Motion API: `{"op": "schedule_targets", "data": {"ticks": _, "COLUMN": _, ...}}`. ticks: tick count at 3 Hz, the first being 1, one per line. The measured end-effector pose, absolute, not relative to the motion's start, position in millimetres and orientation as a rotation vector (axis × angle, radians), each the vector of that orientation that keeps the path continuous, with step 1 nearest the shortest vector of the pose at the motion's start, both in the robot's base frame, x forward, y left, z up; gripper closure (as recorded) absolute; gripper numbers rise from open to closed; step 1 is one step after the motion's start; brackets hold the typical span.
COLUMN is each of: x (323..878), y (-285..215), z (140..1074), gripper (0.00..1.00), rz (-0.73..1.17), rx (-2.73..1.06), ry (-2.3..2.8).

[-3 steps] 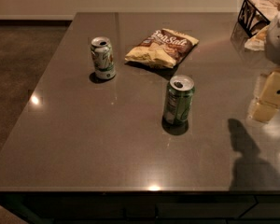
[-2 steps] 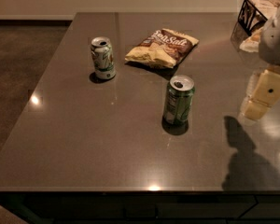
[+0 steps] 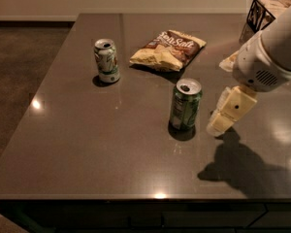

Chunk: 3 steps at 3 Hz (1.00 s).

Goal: Pick green can

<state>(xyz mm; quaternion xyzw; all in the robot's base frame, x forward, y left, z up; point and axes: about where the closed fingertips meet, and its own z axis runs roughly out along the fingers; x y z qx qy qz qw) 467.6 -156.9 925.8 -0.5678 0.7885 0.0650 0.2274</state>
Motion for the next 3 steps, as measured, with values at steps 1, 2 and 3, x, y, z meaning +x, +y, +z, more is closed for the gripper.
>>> {"op": "schedule_targets", "data": {"ticks": 1, "x": 478.9, "y": -130.2, "z": 913.0, "gripper": 0.0, "rz": 0.244, "rx": -1.512, "ry": 2.119}}
{"op": "schedule_targets", "data": {"ticks": 2, "x": 486.9, "y": -104.4, "z": 902.3, "gripper": 0.0, "rz": 0.309, "rx": -1.48, "ry": 2.073}}
{"op": "schedule_targets", "data": {"ticks": 3, "x": 490.9, "y": -90.5, "z": 895.2, "gripper": 0.14, "rz": 0.343, "rx": -1.472, "ry": 2.055}}
